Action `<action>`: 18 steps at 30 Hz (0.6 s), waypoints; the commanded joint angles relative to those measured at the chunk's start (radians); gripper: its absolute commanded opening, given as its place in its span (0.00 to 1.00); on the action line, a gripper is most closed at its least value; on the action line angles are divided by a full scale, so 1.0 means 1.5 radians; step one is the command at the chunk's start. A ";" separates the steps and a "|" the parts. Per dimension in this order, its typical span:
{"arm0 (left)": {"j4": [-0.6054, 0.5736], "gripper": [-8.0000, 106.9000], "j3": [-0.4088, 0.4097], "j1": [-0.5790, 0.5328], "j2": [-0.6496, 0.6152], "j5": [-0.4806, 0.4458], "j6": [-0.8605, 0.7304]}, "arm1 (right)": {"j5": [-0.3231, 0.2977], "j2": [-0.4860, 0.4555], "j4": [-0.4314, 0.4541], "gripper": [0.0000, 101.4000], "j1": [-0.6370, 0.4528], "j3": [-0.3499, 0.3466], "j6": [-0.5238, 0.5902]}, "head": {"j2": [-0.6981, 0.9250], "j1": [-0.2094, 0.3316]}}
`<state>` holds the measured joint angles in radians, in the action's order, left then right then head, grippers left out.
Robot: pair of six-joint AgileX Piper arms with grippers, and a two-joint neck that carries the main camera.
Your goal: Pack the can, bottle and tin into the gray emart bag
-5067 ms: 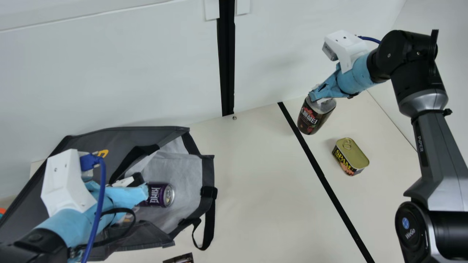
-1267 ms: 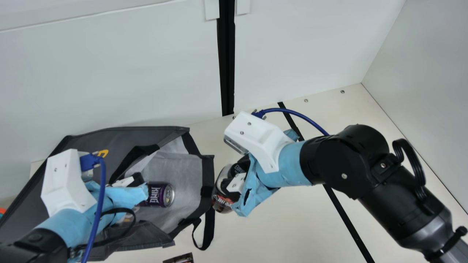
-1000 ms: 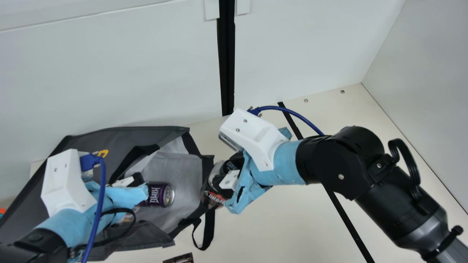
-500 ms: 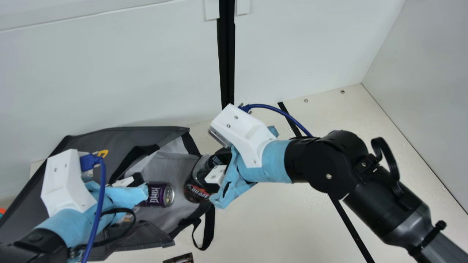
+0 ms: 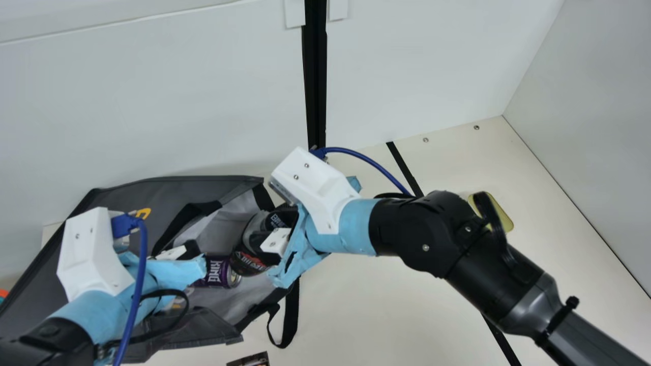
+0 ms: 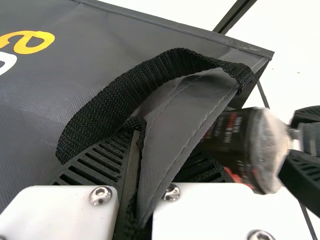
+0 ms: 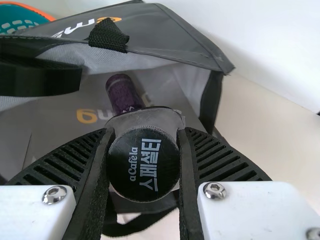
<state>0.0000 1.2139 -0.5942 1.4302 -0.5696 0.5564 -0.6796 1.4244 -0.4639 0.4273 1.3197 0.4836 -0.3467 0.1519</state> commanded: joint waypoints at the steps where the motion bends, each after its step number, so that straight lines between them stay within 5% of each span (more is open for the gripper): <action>1: 0.000 0.16 0.000 0.000 0.000 0.000 0.000 | 0.018 0.004 -0.009 0.00 0.004 -0.003 0.009 | -0.002 0.015; 18: 0.000 0.16 0.000 0.000 0.000 0.000 0.000 | 0.104 0.051 -0.118 0.00 0.032 -0.019 0.107 | -0.002 0.015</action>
<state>0.0000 1.2139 -0.5942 1.4302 -0.5696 0.5564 -0.5275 1.4993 -0.6278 0.4737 1.2922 0.6367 -0.3482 0.1519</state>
